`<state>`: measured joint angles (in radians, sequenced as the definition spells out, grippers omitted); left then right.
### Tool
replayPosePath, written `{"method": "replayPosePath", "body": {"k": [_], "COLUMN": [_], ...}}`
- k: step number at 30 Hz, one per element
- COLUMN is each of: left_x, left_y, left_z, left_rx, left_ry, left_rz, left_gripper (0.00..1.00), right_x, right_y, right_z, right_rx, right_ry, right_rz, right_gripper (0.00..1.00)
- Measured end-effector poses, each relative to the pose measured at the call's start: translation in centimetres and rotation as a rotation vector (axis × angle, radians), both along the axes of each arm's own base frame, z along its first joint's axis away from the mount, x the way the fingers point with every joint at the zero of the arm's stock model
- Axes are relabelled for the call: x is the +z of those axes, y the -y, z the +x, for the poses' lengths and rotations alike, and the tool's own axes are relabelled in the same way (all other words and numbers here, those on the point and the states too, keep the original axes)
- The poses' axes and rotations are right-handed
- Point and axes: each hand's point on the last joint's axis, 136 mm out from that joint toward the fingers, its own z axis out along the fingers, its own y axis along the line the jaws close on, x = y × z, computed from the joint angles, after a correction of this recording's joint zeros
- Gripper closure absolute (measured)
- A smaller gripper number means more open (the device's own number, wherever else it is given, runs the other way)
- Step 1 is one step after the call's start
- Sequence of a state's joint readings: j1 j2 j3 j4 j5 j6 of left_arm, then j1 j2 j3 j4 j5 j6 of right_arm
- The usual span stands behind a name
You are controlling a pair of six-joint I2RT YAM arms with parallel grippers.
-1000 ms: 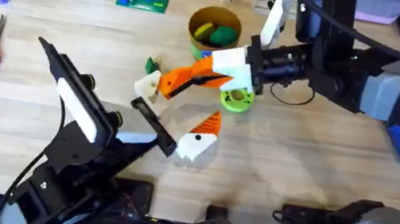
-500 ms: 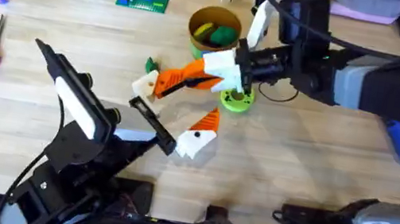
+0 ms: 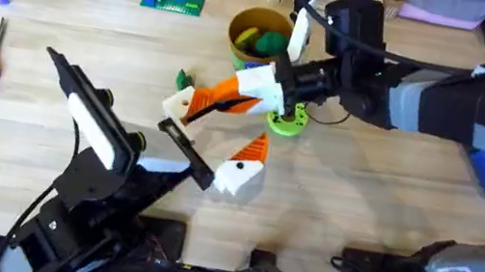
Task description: Pick up the gripper from the table and insert it into the empty holder that is missing its gripper. Then pick up a screw, insert it into the mounting hole, and use the screwdriver to tighten it. Finally, clean up the table by picking up the vegetable and placing it into the bucket.
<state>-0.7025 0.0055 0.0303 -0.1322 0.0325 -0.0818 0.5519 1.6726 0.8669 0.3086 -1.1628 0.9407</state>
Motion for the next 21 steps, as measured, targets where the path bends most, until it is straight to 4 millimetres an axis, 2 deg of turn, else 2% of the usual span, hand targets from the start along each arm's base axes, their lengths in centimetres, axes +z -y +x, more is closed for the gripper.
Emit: {"method": "replayPosePath", "body": {"k": [21], "left_x": [0.1], "left_y": [0.33], "left_z": [-0.29], "left_rx": [-0.03], "left_ry": [0.0], "left_rz": [-0.007], "left_gripper": [0.008], "right_x": [-0.17], "right_y": [-0.35], "right_z": [0.45], "right_rx": [-0.026], "right_ry": [0.0], "right_rz": [-0.01], "right_gripper": [0.993]}}
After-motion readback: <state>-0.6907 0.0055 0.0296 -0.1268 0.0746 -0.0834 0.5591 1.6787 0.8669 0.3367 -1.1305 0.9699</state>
